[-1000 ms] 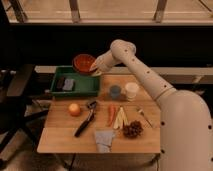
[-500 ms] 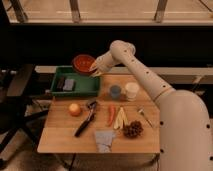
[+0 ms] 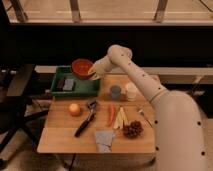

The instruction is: Stack bowls into tray

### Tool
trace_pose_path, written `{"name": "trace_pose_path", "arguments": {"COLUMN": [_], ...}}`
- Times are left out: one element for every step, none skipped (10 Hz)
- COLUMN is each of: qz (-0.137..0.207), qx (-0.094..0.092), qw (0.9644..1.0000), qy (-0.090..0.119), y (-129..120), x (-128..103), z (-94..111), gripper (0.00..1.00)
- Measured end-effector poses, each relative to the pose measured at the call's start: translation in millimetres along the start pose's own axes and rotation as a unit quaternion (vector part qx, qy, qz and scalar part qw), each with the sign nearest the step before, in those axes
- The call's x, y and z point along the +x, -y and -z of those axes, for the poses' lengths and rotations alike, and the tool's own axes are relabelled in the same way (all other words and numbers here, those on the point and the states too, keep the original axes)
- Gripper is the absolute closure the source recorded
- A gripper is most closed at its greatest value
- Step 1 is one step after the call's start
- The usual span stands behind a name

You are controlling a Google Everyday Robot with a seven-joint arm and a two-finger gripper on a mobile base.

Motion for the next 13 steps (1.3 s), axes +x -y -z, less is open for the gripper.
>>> {"name": "trace_pose_path", "arguments": {"qz": [-0.004, -0.008, -0.01, -0.011, -0.011, -0.01, -0.009, -0.008, -0.006, -0.003, 0.0, 0.004, 0.009], "qx": [-0.001, -0.004, -0.01, -0.013, -0.015, -0.013, -0.01, -0.007, -0.005, -0.006, -0.009, -0.011, -0.014], "qw": [1.0, 0.9999, 0.9999, 0.9998, 0.9998, 0.9999, 0.9999, 0.9999, 0.9999, 0.9998, 0.9998, 0.9997, 0.9995], "qy": [0.004, 0.007, 0.01, 0.009, 0.008, 0.002, -0.004, -0.009, -0.013, -0.016, -0.019, -0.023, -0.026], "y": [-8.4, -19.9, -29.6, -34.7, -36.3, -34.8, -30.3, -26.0, -21.9, -20.1, -19.8, -18.2, -17.2], "x": [4.0, 10.8, 16.6, 21.1, 23.7, 29.0, 34.6, 38.6, 40.1, 41.5, 42.4, 42.6, 41.8], "z": [-13.6, -28.9, -45.3, -55.8, -62.5, -68.1, -69.7, -71.3, -72.3, -73.7, -74.4, -74.0, -73.2], "gripper": [1.0, 1.0, 1.0, 1.0, 0.99, 0.9, 0.81, 0.72, 0.62, 0.5, 0.42, 0.34, 0.33]}}
